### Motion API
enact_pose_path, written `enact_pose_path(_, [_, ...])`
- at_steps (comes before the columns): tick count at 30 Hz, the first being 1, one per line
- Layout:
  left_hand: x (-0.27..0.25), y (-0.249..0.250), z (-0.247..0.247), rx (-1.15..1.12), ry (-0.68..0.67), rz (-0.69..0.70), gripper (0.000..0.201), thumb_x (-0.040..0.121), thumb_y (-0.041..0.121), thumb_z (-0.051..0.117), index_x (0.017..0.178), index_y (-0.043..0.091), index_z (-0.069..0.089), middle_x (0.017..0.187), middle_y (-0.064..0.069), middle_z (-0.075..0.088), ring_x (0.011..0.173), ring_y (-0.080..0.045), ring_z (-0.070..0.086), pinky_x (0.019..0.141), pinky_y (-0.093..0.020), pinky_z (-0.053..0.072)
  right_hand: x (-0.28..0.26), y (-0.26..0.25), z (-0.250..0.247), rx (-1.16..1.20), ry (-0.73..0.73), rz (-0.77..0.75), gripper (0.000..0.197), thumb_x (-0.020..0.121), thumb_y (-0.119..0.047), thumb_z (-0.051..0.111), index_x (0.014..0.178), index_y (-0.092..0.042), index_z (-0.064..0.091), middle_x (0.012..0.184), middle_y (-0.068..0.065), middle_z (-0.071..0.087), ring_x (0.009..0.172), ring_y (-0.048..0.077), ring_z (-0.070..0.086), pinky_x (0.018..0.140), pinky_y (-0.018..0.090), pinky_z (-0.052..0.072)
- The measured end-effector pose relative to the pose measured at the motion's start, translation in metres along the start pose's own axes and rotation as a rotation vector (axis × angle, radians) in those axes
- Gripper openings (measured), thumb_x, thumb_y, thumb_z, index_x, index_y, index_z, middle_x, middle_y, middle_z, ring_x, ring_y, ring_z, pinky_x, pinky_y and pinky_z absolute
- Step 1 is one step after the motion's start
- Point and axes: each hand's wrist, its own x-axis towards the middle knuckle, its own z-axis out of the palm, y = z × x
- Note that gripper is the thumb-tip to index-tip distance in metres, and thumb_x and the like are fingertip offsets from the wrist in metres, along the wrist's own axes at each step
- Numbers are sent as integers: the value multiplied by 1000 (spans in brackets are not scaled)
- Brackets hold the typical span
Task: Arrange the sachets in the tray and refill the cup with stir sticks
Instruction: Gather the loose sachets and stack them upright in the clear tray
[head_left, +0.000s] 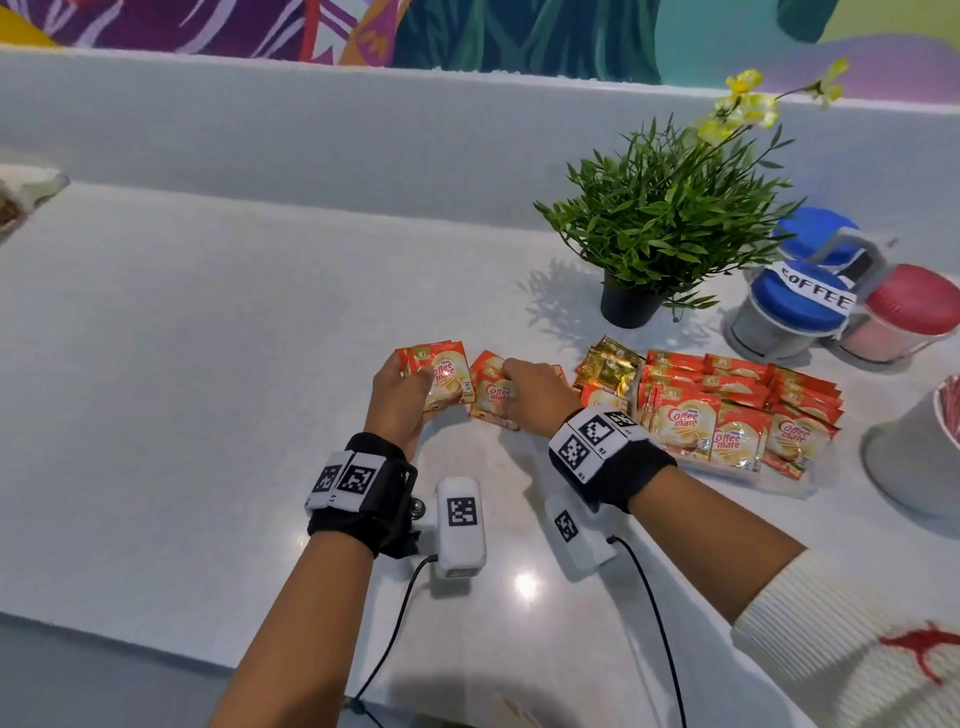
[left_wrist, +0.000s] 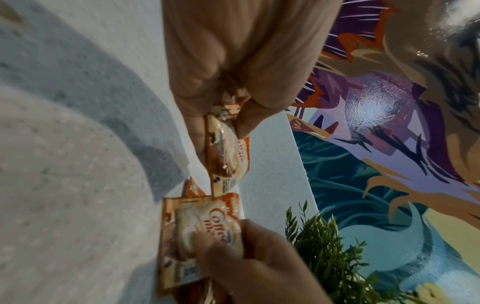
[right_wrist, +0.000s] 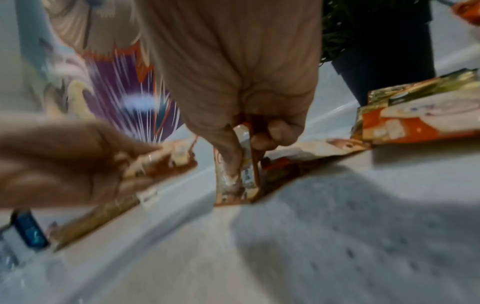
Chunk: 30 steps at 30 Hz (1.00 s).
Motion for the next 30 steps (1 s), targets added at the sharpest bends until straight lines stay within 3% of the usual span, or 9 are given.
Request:
enact_pose_path(5, [3,-2,9,18,-5,4,29,91,-6,39,86,17,57,89,-7,64,80,-22,64,74,-36,54,-10,12,-29,235,55,-66,14,84,-8,60,98,-9,58,103,13,60,96,27,54,66,25,38])
enact_pose_path(9, [2,-2,26,47,-54,21,30,90,-7,38,86,17,56,87,-8,64,80,-24,63,72,-35,54,-25,26,-55,392,0,-122,12,82,-9,66,93,-10,61,82,-1,59,68,2,57,60,16,42])
enact_pose_path(11, [-1,-2,41,69,-117,27,31,89,-8,37,86,17,55,87,-8,64,77,-22,63,69,-33,54,-31,35,-61,447,-15,-116,12,82,-8,67,88,-14,58,72,-8,56,50,-8,55,49,8,41])
enact_pose_path(14, [-9,-2,67,108,-225,21,29,90,-6,37,90,15,55,90,-11,64,73,-20,63,62,-30,55,-37,51,-62,509,79,-54,23,81,-7,69,73,-22,53,69,-3,58,39,-2,53,44,12,43])
enact_pose_path(17, [-19,-2,88,109,-310,10,25,92,-4,35,102,10,54,89,-11,63,65,-15,64,49,-23,54,-45,66,-64,586,172,20,25,77,-5,72,76,-18,51,72,6,59,45,9,54,47,25,47])
enact_pose_path(20, [-27,-4,107,132,-372,10,23,96,2,35,94,14,55,91,-12,63,73,-20,63,64,-32,52,-59,78,-68,661,247,86,29,75,-4,74,91,-9,50,64,3,52,46,14,54,43,23,47])
enact_pose_path(24, [-39,-6,132,132,-433,39,21,99,14,37,90,18,56,92,-11,64,80,-23,60,73,-35,49,-75,95,-72,742,336,125,35,74,1,73,96,-8,46,59,0,45,47,18,55,47,31,48])
enact_pose_path(28, [-53,-13,160,198,-547,42,17,92,31,54,101,18,57,104,-9,67,96,-25,64,89,-45,52,-94,117,-80,778,441,152,37,74,1,73,99,-7,46,58,3,50,42,14,55,46,28,47])
enact_pose_path(30, [-60,-18,176,270,-560,66,24,86,23,60,109,17,57,114,-13,65,105,-30,63,93,-53,49,-106,128,-85,829,473,178,38,75,-1,73,103,-4,47,59,5,54,48,19,55,51,31,48])
